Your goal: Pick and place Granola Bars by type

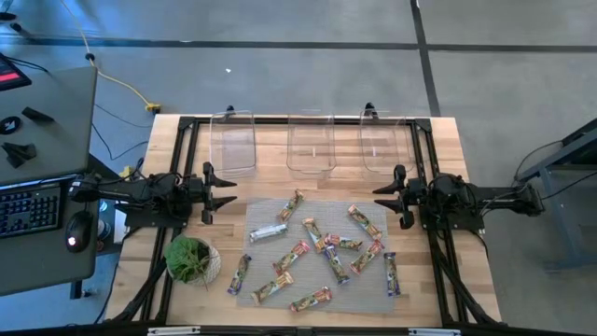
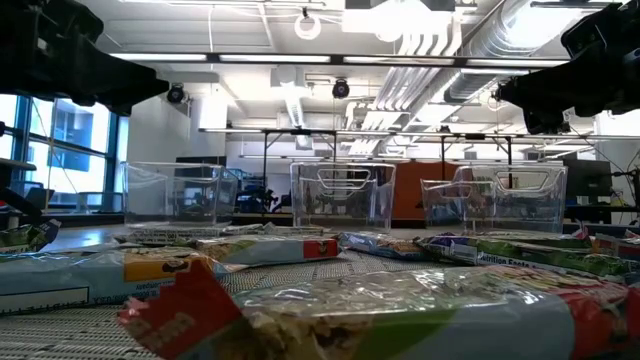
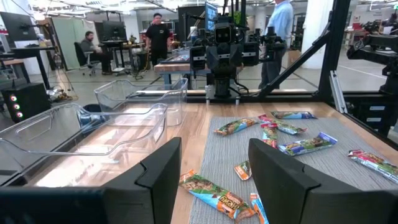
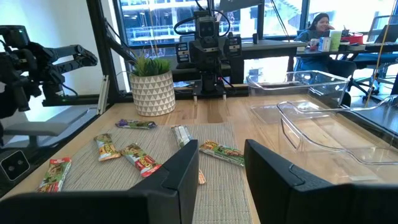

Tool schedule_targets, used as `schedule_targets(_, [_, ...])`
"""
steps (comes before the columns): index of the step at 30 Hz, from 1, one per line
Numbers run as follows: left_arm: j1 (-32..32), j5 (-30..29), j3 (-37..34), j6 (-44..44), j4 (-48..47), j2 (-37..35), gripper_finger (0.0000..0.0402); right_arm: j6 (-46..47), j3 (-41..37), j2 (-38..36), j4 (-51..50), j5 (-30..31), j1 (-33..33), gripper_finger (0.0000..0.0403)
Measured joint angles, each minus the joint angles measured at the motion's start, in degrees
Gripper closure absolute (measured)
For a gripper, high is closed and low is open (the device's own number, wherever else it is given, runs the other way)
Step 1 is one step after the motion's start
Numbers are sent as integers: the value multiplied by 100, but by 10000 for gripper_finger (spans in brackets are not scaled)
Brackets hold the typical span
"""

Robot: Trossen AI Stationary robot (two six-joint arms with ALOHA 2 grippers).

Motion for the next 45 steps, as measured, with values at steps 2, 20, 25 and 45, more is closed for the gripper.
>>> schedule_targets(2, [0,0,0,-1,0,-1,220,0,0,2,0,-1,-1,289])
schedule_targets(20, [0,-26,0,-8,0,-2,220,-20,-1,1,0,3,-1,289])
schedule_targets(25, [2,-185,0,-546,58,-2,220,-581,-1,2,87,239,1,289])
schedule_targets(45, [2,-257,700,-1444,343,91,220,-1667,-1,0,2319,816,-1,289])
